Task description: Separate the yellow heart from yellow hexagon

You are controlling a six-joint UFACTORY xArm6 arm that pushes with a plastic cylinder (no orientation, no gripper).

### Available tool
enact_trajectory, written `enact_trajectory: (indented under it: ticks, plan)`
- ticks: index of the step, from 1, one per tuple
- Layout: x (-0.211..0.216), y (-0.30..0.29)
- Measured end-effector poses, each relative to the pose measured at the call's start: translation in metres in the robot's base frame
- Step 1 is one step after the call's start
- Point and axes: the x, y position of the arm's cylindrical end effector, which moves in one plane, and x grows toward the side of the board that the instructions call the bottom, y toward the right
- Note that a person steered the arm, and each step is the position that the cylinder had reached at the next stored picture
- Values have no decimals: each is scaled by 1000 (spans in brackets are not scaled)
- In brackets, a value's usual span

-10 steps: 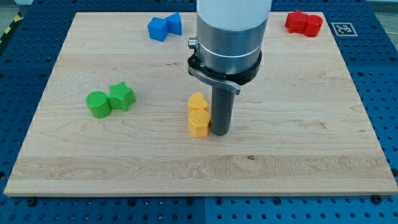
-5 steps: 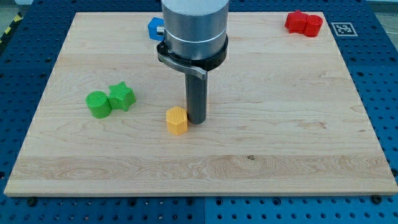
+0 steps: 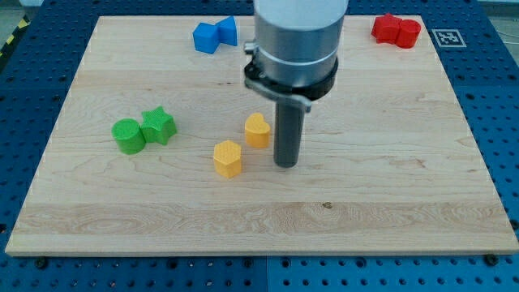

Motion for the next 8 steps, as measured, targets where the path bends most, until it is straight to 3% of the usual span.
enact_trajectory:
  ticks: [2, 5, 7, 8]
  plan:
    - [-35, -9]
    - [-38, -60]
    - [-31, -54]
    - [1, -44]
